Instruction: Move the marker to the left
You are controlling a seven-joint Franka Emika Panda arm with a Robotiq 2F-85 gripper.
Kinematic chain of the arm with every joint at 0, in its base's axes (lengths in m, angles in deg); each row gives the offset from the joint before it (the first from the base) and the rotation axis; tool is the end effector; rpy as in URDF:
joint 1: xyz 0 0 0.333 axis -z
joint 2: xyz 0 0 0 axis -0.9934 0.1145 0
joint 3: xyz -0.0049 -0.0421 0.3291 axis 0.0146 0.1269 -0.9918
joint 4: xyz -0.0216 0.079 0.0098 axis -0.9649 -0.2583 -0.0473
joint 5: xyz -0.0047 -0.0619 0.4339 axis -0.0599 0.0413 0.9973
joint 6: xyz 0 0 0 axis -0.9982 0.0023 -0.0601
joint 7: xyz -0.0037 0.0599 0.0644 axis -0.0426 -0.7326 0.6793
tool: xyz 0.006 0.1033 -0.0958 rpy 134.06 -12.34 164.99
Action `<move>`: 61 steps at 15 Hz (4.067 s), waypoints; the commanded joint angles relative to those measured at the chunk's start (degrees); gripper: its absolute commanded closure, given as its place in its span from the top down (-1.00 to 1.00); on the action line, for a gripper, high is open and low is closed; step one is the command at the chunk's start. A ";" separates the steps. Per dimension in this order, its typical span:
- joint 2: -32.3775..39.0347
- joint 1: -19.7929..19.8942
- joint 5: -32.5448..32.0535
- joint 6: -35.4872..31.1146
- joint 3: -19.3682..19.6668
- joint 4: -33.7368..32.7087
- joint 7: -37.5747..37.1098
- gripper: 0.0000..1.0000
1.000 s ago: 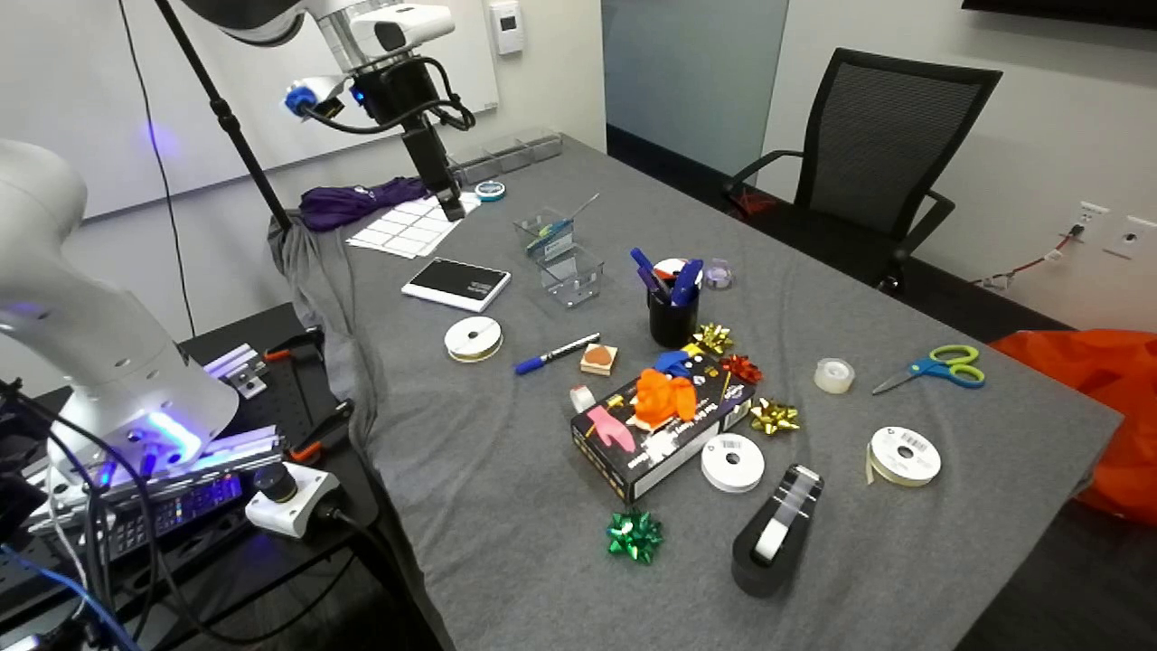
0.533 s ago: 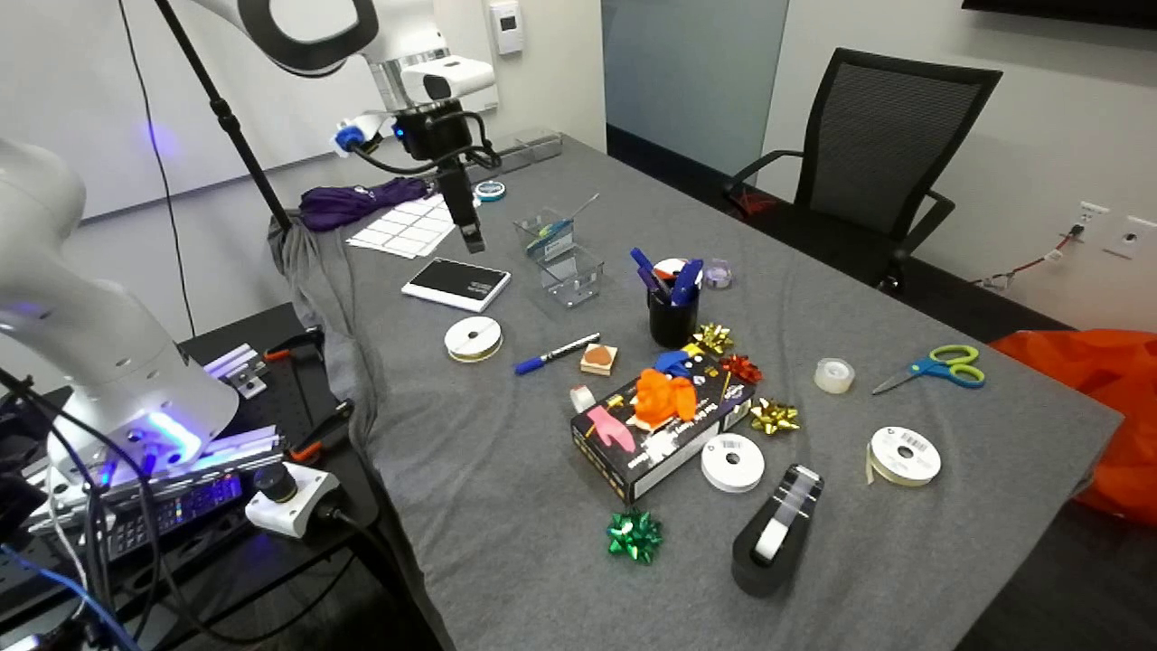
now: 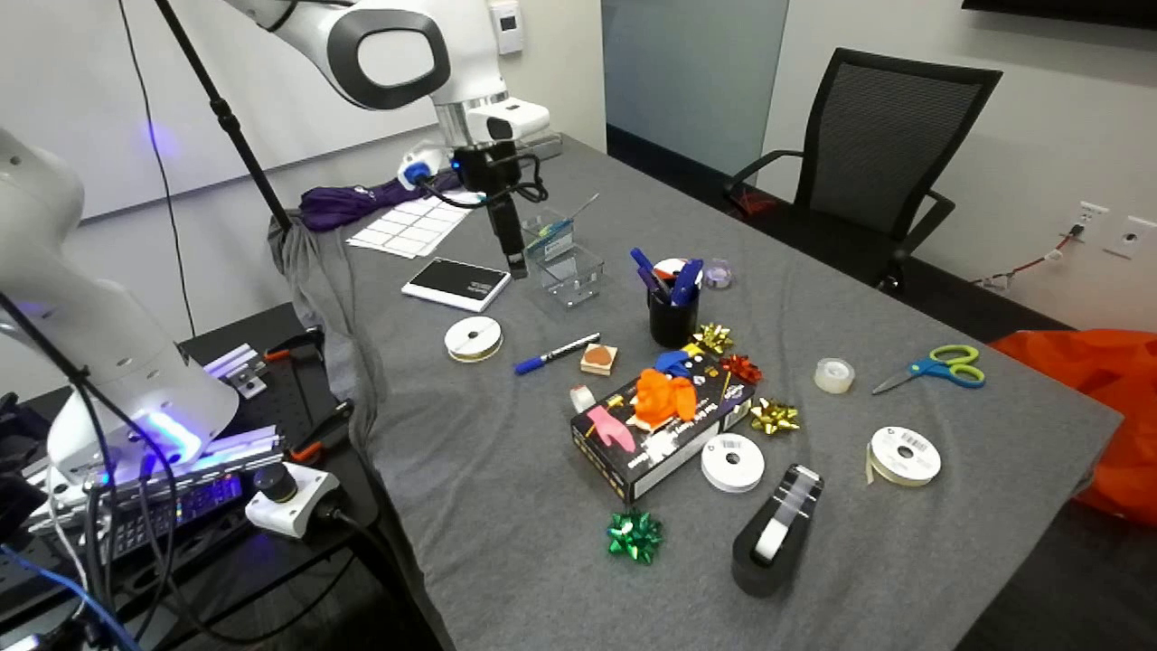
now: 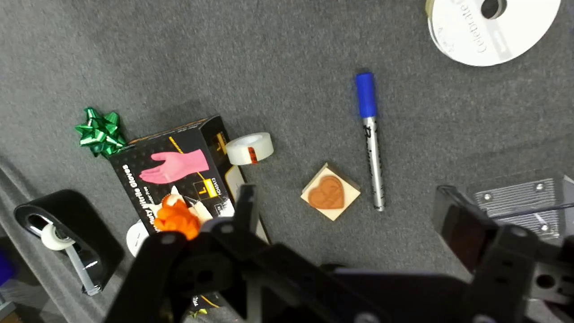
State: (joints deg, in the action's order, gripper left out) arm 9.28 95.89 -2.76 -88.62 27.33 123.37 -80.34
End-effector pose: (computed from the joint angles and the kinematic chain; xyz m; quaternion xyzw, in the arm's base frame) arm 0.5209 -0.1794 0.2784 0.9830 -0.1466 0.0181 0.1093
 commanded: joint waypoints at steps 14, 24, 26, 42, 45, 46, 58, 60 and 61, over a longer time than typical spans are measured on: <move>12.01 -0.25 15.25 -1.34 2.19 -5.70 14.36 1.00; 22.95 3.64 25.26 -7.34 0.26 -9.55 28.07 1.00; 24.04 4.27 25.21 -7.50 0.19 -9.26 28.76 1.00; 31.52 4.52 24.67 -14.96 -2.20 -9.76 26.05 0.16; 31.79 4.53 24.57 -15.33 -2.36 -9.77 25.76 -0.26; 31.80 4.59 24.56 -15.49 -2.42 -9.71 25.82 -0.42; 23.45 6.91 25.20 -12.21 -3.11 -5.07 28.78 -0.90; 21.24 7.19 25.38 -11.88 -3.05 -3.53 29.64 -0.90; 20.27 7.27 25.53 -11.79 -3.01 -2.84 30.06 -0.90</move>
State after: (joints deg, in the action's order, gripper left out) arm 34.47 101.47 21.29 -101.74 25.46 116.47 -53.29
